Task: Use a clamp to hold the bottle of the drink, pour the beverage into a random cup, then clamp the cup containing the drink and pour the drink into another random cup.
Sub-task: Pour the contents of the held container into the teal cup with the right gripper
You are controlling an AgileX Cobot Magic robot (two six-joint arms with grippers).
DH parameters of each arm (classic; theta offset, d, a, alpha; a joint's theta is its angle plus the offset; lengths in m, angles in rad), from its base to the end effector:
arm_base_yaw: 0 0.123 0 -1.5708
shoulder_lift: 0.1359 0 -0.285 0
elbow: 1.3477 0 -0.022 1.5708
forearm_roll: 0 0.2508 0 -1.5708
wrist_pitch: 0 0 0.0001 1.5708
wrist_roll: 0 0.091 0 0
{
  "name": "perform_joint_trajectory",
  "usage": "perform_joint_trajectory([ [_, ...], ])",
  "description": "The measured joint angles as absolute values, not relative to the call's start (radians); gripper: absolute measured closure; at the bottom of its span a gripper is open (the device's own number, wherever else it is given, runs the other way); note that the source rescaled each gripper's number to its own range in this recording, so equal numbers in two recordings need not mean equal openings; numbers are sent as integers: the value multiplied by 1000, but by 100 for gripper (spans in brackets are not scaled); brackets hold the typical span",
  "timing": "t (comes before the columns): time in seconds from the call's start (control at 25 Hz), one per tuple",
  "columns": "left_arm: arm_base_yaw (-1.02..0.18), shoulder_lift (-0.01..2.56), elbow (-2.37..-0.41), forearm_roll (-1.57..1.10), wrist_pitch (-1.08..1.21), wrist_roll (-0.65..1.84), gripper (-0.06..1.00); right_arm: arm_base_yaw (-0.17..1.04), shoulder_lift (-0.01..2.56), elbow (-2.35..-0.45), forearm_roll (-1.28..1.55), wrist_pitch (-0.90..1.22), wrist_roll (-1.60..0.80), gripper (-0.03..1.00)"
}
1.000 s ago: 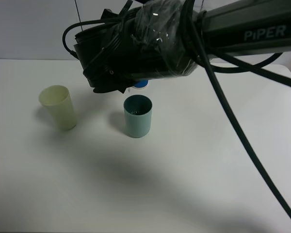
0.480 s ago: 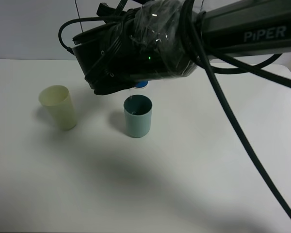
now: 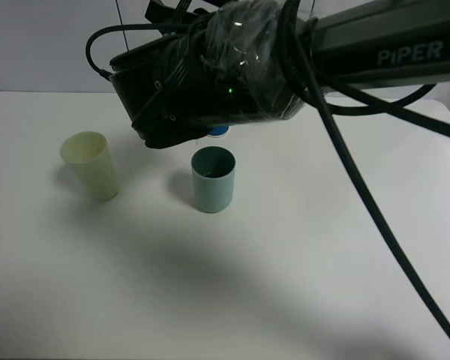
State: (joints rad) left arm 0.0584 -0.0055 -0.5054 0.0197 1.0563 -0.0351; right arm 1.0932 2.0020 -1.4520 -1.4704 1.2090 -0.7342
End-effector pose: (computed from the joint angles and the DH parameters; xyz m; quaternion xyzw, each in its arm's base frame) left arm -0.0062 0.0012 0.2791 -0.0401 0.8482 0.0160 0.5279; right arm 0.2647 0.3272 0.2491 -0.7507 0.2397 -0.6113 0.0729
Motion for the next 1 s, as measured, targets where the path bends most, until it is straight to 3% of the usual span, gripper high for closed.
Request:
perform_joint_trajectory([
  [0.72,58,-5,-505,20,1056,-35,18,1093,2002,-1452,-1263,1212,-683,97],
  [1.0,58,-5,-505,20,1056,-35,18,1067,2002,-1452,-1163,1212,-541,97],
])
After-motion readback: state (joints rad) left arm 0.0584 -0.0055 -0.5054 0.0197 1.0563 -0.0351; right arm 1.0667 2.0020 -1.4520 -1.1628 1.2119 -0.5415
